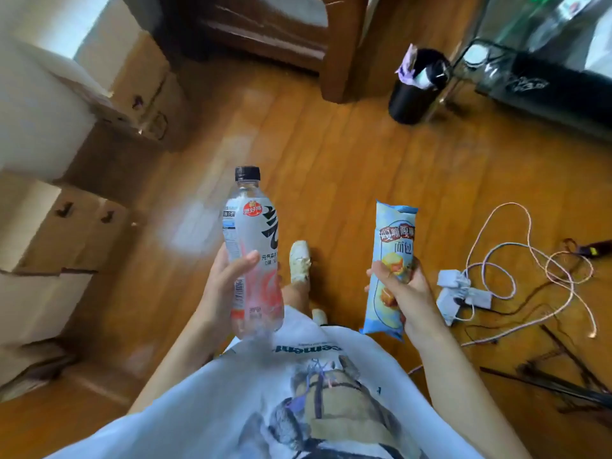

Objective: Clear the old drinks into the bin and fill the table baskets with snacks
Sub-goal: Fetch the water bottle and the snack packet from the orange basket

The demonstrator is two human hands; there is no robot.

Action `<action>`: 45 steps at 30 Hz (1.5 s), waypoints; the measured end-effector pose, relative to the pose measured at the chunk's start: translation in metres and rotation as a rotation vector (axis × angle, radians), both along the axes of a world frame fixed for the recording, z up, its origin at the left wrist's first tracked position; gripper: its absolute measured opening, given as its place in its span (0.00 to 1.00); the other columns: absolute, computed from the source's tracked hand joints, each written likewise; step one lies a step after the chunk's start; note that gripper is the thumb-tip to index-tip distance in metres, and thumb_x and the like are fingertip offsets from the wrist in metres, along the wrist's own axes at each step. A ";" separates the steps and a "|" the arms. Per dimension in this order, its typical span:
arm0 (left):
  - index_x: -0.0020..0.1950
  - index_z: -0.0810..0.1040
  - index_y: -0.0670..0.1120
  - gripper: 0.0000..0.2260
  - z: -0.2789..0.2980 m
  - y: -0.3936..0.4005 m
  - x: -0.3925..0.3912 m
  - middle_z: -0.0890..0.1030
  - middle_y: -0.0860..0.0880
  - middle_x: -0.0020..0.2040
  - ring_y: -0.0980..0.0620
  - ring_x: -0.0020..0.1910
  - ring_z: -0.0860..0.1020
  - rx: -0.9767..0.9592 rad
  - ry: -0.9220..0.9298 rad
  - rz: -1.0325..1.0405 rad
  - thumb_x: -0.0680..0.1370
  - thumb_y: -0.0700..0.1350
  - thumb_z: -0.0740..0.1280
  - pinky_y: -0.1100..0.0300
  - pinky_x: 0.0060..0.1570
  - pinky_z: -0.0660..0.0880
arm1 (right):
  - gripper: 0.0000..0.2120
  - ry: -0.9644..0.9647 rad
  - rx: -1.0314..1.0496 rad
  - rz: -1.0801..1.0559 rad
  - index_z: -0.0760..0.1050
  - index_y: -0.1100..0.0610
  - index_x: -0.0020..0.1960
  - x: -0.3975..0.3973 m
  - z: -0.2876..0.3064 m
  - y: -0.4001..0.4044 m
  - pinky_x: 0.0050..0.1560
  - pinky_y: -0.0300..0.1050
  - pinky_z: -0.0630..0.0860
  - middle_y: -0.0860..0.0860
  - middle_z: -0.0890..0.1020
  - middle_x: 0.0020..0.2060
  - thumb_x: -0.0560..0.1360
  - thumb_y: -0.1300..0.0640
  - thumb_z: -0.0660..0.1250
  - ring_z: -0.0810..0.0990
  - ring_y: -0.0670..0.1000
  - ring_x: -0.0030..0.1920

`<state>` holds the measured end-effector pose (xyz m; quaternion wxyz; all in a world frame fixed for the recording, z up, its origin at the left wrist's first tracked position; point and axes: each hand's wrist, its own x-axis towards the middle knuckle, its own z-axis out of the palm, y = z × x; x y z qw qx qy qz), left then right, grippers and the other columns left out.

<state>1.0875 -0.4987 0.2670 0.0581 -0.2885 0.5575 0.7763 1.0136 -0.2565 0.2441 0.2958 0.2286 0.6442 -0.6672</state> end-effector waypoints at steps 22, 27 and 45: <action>0.53 0.76 0.39 0.24 0.002 0.108 -0.422 0.82 0.41 0.39 0.45 0.34 0.81 0.037 -0.114 -0.611 0.65 0.54 0.69 0.55 0.33 0.79 | 0.12 -0.007 0.070 -0.552 0.73 0.46 0.51 -0.266 -0.008 0.091 0.43 0.45 0.79 0.45 0.85 0.40 0.69 0.47 0.69 0.84 0.45 0.41; 0.50 0.77 0.42 0.19 -0.011 0.168 -0.490 0.82 0.42 0.39 0.45 0.33 0.81 0.061 -0.119 -0.654 0.66 0.53 0.70 0.56 0.33 0.79 | 0.19 -0.066 0.064 -0.651 0.74 0.52 0.58 -0.322 -0.018 0.150 0.52 0.53 0.78 0.57 0.84 0.48 0.70 0.45 0.68 0.83 0.57 0.47; 0.50 0.77 0.44 0.12 0.014 0.366 -0.718 0.80 0.42 0.39 0.47 0.35 0.80 0.040 -0.042 -0.504 0.70 0.49 0.64 0.56 0.35 0.77 | 0.07 -0.014 0.022 -0.482 0.73 0.46 0.51 -0.586 0.003 0.349 0.45 0.47 0.79 0.54 0.83 0.47 0.74 0.47 0.65 0.82 0.52 0.45</action>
